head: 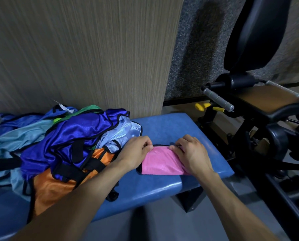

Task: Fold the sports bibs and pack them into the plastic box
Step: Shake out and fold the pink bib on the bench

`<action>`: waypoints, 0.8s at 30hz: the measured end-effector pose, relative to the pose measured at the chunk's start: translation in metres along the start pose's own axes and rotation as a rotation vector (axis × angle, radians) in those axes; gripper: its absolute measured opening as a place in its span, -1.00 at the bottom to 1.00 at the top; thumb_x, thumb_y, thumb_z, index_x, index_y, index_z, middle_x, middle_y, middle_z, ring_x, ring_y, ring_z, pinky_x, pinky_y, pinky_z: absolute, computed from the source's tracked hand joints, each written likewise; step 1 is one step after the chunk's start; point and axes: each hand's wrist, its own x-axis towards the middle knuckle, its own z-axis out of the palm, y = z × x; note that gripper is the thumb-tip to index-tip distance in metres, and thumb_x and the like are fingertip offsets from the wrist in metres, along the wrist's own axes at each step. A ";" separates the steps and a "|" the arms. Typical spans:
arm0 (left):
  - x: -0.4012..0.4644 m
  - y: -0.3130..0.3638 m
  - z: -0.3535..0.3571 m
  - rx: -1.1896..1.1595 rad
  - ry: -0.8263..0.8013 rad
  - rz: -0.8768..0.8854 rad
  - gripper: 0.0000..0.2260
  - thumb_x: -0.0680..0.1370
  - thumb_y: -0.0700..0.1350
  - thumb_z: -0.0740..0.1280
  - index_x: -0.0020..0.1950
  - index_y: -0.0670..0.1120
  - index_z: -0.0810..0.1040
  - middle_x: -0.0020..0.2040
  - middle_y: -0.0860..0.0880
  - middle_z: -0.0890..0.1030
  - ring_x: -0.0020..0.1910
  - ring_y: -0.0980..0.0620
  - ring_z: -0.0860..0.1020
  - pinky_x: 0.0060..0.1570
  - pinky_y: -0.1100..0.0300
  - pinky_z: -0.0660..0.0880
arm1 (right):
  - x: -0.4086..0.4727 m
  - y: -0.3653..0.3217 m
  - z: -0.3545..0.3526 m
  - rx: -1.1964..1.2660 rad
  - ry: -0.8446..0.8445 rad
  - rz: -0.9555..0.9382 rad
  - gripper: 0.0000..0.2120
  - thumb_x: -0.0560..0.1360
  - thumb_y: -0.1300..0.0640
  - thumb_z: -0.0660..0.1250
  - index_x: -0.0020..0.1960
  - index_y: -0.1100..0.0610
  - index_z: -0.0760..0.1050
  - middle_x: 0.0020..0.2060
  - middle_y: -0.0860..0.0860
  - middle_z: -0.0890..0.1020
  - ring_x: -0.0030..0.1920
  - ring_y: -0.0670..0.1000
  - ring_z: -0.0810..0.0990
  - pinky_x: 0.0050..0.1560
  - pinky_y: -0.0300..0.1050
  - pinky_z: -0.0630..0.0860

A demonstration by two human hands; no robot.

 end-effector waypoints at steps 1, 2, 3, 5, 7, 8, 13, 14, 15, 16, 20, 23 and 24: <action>0.000 0.000 0.001 0.009 0.008 0.009 -0.91 0.63 -0.12 0.35 -0.06 -0.08 0.59 -0.13 0.06 0.61 -0.11 0.06 0.53 -0.04 0.12 0.47 | -0.001 0.001 0.000 0.000 -0.006 -0.004 -0.70 0.57 -0.15 0.37 -0.09 0.09 0.62 -0.14 0.00 0.58 -0.09 0.11 0.55 -0.13 0.01 0.49; -0.001 0.000 0.002 0.017 0.012 0.016 -0.91 0.63 -0.12 0.35 -0.06 -0.08 0.58 -0.12 0.06 0.59 -0.09 0.05 0.52 -0.02 0.11 0.45 | -0.002 0.001 0.000 -0.003 -0.009 -0.010 -0.71 0.57 -0.13 0.37 -0.09 0.09 0.62 -0.15 0.01 0.59 -0.09 0.12 0.55 -0.13 0.01 0.48; -0.001 0.000 0.002 0.021 0.015 0.023 -0.91 0.63 -0.12 0.35 -0.06 -0.07 0.58 -0.11 0.06 0.57 -0.07 0.04 0.50 -0.01 0.11 0.44 | -0.002 0.000 0.000 -0.010 -0.013 -0.013 -0.72 0.57 -0.11 0.37 -0.10 0.10 0.62 -0.16 0.01 0.59 -0.10 0.13 0.56 -0.14 0.02 0.48; -0.002 -0.001 0.003 0.016 0.016 0.035 -0.92 0.63 -0.12 0.35 -0.05 -0.06 0.57 -0.10 0.06 0.55 -0.04 0.02 0.49 0.01 0.11 0.43 | -0.001 -0.003 0.000 -0.035 -0.010 -0.013 -0.73 0.58 -0.08 0.37 -0.13 0.11 0.60 -0.18 0.02 0.59 -0.12 0.15 0.56 -0.17 0.04 0.50; -0.003 -0.001 0.003 0.014 0.009 0.037 -0.92 0.64 -0.11 0.34 -0.05 -0.05 0.56 -0.10 0.07 0.54 -0.03 0.02 0.48 0.01 0.11 0.42 | 0.000 -0.007 -0.002 -0.056 0.009 -0.007 -0.74 0.59 -0.06 0.36 -0.15 0.11 0.58 -0.21 0.01 0.58 -0.16 0.16 0.56 -0.21 0.06 0.51; -0.003 -0.001 0.002 0.017 0.007 0.042 -0.92 0.64 -0.11 0.34 -0.05 -0.05 0.56 -0.10 0.07 0.54 -0.03 0.01 0.48 0.01 0.11 0.41 | 0.001 -0.009 -0.003 -0.045 0.022 -0.004 -0.75 0.59 -0.04 0.37 -0.15 0.12 0.58 -0.22 0.02 0.58 -0.17 0.16 0.56 -0.22 0.05 0.50; -0.001 -0.005 0.003 0.026 0.002 0.065 -0.92 0.63 -0.08 0.35 -0.05 -0.03 0.55 -0.13 0.11 0.53 -0.06 0.02 0.48 -0.01 0.09 0.42 | 0.009 -0.016 -0.013 0.060 0.011 0.046 -0.78 0.63 -0.02 0.31 -0.07 0.12 0.54 -0.15 0.03 0.56 -0.12 0.14 0.54 -0.16 0.04 0.46; 0.000 -0.005 0.003 0.030 0.002 0.069 -0.92 0.63 -0.08 0.35 -0.05 -0.03 0.56 -0.13 0.11 0.53 -0.06 0.01 0.48 -0.01 0.09 0.42 | 0.010 -0.016 -0.012 0.075 -0.014 0.063 -0.77 0.64 -0.03 0.29 -0.06 0.12 0.53 -0.13 0.02 0.54 -0.12 0.15 0.54 -0.14 0.06 0.47; 0.000 -0.006 0.004 0.031 0.001 0.069 -0.92 0.63 -0.08 0.35 -0.05 -0.04 0.56 -0.13 0.11 0.54 -0.06 0.01 0.48 -0.01 0.08 0.42 | 0.012 -0.014 -0.010 0.096 -0.035 0.078 -0.77 0.64 -0.03 0.28 -0.06 0.11 0.53 -0.13 0.02 0.53 -0.13 0.16 0.54 -0.13 0.07 0.47; 0.000 -0.006 0.004 0.032 -0.001 0.073 -0.92 0.63 -0.09 0.35 -0.04 -0.04 0.56 -0.12 0.10 0.54 -0.06 0.00 0.48 -0.01 0.08 0.42 | 0.012 -0.012 -0.009 0.122 -0.043 0.086 -0.78 0.64 -0.04 0.28 -0.06 0.09 0.52 -0.13 0.01 0.52 -0.14 0.16 0.54 -0.13 0.08 0.48; 0.002 -0.006 0.003 0.041 -0.010 0.091 -0.92 0.63 -0.08 0.35 -0.03 -0.05 0.56 -0.09 0.08 0.57 -0.04 0.01 0.48 0.02 0.08 0.42 | 0.015 -0.005 -0.002 0.198 -0.040 0.114 -0.79 0.63 -0.06 0.31 -0.09 0.06 0.50 -0.16 -0.04 0.50 -0.17 0.09 0.52 -0.15 0.01 0.44; 0.002 -0.006 0.003 0.041 -0.021 0.095 -0.92 0.63 -0.08 0.35 -0.03 -0.05 0.56 -0.09 0.08 0.57 -0.04 0.02 0.48 0.03 0.06 0.43 | 0.016 -0.002 0.002 0.253 -0.009 0.108 -0.79 0.61 -0.04 0.36 -0.11 0.06 0.50 -0.20 -0.08 0.49 -0.21 0.00 0.49 -0.21 -0.08 0.34; 0.003 -0.006 0.002 0.041 -0.025 0.096 -0.92 0.63 -0.08 0.35 -0.03 -0.05 0.55 -0.08 0.08 0.57 -0.04 0.02 0.48 0.03 0.06 0.44 | 0.016 -0.002 0.002 0.284 0.015 0.104 -0.80 0.60 -0.02 0.39 -0.12 0.05 0.50 -0.22 -0.08 0.49 -0.23 -0.05 0.49 -0.23 -0.12 0.33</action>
